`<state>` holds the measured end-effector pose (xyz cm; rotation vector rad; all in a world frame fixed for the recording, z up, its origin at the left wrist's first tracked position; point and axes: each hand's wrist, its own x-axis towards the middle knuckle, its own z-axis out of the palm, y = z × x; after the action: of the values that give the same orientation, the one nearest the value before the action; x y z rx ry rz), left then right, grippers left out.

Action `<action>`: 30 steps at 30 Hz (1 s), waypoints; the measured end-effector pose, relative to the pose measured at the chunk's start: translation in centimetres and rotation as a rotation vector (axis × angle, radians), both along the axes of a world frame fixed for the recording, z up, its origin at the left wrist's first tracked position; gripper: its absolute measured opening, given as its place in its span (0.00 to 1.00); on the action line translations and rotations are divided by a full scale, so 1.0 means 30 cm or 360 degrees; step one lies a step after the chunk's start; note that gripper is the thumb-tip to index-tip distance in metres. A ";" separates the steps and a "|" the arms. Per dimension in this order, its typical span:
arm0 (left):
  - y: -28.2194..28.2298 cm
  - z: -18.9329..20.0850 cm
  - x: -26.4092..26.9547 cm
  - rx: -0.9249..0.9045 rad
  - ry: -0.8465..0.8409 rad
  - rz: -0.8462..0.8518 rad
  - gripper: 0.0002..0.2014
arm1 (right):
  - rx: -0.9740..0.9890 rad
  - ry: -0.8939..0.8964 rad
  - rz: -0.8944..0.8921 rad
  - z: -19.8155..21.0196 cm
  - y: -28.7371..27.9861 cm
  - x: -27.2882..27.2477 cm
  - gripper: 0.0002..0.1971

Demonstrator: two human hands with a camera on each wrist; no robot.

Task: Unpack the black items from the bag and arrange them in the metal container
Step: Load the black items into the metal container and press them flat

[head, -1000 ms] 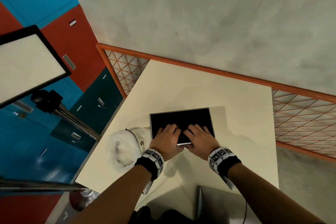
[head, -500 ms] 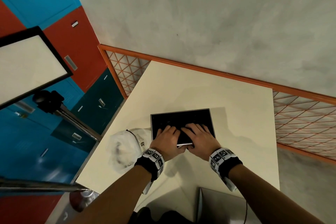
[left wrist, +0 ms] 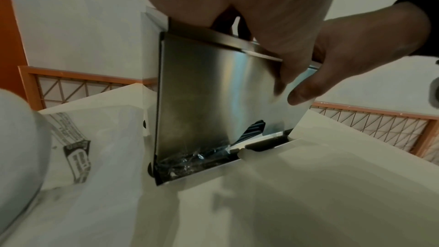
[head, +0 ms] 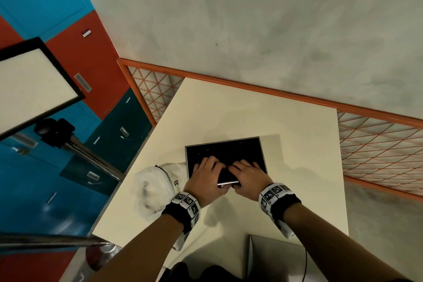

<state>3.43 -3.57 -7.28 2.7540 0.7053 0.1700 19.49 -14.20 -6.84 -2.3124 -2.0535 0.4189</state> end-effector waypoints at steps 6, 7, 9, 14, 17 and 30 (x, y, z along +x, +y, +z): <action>0.002 0.013 -0.014 -0.0343 0.0093 -0.0013 0.19 | 0.0201 0.0173 0.0008 -0.011 -0.004 0.016 0.28; 0.006 0.010 -0.014 -0.0349 0.0124 0.0007 0.19 | 0.0239 0.0206 0.0015 -0.008 -0.006 0.017 0.27; 0.009 0.006 -0.012 -0.0367 0.0161 0.0036 0.19 | 0.0289 0.0266 0.0023 -0.004 -0.011 0.019 0.26; 0.006 -0.005 -0.008 -0.0397 0.0186 0.0071 0.20 | 0.0383 0.0310 0.0051 0.005 -0.025 0.016 0.25; 0.009 -0.004 -0.001 -0.0380 0.0158 0.0079 0.20 | 0.0406 0.0232 0.0115 0.020 -0.032 0.000 0.22; 0.019 -0.016 0.002 -0.0393 0.0137 0.0112 0.27 | -0.0197 -0.0071 0.0103 0.025 -0.007 -0.006 0.22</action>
<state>3.50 -2.99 -7.75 2.5148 0.7891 -0.0206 19.30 -14.42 -6.08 -2.3479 -2.1884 0.5151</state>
